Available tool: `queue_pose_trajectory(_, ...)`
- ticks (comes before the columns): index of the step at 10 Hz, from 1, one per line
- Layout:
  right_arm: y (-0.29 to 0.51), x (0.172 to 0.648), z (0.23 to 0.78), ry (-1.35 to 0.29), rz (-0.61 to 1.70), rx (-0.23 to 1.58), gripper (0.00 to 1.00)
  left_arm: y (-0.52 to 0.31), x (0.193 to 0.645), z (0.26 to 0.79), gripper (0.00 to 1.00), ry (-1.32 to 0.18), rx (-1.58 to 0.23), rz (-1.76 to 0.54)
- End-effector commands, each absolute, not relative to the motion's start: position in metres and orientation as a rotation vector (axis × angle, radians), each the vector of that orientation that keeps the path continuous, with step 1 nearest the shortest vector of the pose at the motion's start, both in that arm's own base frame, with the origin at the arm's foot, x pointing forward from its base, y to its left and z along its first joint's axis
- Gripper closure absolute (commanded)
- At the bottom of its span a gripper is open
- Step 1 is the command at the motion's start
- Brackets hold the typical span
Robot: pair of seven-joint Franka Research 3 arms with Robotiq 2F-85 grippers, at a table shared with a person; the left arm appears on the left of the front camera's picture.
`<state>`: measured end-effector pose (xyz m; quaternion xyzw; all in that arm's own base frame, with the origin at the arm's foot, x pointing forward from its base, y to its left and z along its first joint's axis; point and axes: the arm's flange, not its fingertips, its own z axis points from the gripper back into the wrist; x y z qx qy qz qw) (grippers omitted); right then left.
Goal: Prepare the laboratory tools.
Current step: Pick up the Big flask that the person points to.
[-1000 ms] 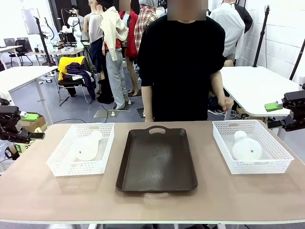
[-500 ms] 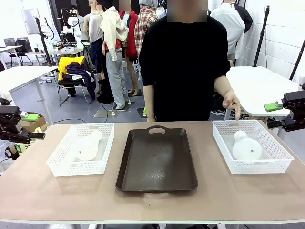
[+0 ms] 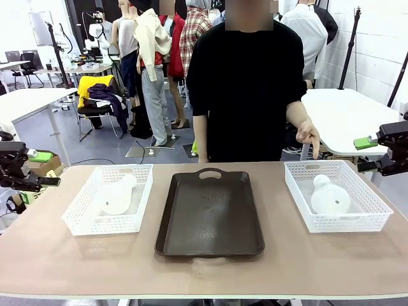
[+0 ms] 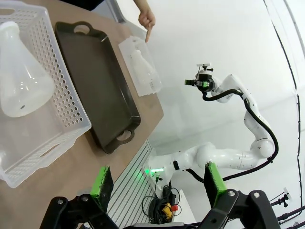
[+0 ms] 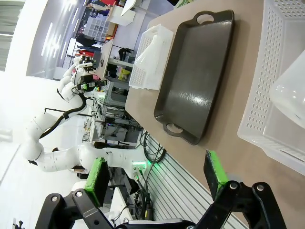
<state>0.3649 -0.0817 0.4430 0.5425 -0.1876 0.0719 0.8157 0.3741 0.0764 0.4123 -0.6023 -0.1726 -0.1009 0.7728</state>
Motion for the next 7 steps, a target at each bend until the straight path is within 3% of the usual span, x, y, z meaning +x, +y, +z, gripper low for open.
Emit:
queue_pose_trajectory(1,-0.08,0.367,0.444,-0.404,0.149,1.173,0.0,0.077,0.374,0.413,0.0,-0.381,-1.326,-0.217)
queue_pose_trajectory(5,-0.082,0.365,0.443,-0.4,0.153,1.157,0.0,0.077,0.374,0.413,0.0,-0.381,-1.326,-0.217)
queue_pose_trajectory(7,-0.084,0.376,0.479,-0.41,0.165,0.975,0.0,0.077,0.374,0.413,0.0,-0.381,-1.326,-0.217)
